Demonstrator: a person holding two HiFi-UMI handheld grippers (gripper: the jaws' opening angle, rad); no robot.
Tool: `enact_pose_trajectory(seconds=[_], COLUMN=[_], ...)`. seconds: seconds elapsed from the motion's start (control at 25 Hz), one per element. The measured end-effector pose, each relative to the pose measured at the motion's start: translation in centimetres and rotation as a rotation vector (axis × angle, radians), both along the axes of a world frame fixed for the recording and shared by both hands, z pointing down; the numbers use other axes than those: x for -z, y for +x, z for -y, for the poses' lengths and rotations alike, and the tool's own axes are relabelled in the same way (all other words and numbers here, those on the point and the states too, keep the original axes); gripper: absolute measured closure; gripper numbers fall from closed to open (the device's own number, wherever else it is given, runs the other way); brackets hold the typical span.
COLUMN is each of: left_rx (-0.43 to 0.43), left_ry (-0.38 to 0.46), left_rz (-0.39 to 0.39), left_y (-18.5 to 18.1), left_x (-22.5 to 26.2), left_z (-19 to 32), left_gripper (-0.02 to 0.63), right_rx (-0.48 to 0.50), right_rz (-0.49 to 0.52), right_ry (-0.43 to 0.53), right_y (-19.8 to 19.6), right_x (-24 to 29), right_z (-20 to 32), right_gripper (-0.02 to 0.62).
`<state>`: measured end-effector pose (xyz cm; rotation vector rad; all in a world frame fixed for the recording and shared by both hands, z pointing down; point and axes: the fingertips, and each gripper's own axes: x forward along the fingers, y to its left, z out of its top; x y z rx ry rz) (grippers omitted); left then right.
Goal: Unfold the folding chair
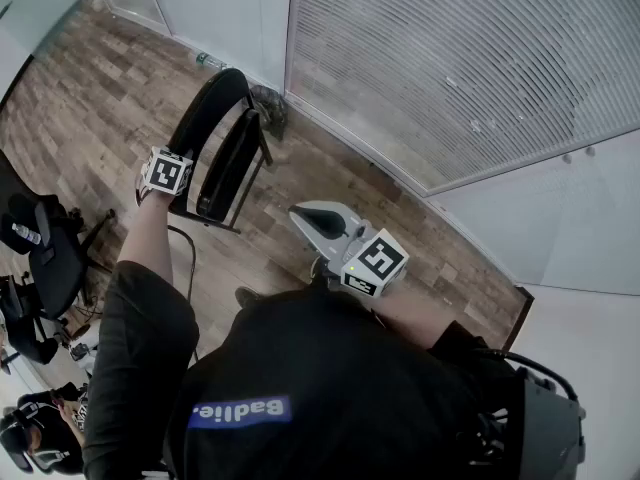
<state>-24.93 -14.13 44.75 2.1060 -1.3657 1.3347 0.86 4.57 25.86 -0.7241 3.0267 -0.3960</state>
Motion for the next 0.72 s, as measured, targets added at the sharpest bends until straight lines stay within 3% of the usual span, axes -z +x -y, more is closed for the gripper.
enact_pose_trajectory(seconds=[0.72], left_rx=[-0.002], left_ry=[0.011], left_rz=[0.005], left_y=[-0.28], left_x=[0.18], left_z=[0.17], left_gripper=[0.499], right_rx=[0.001], right_rz=[0.011], right_ry=[-0.019], right_y=[-0.15], right_x=[-0.13], right_z=[0.11], right_gripper=[0.594])
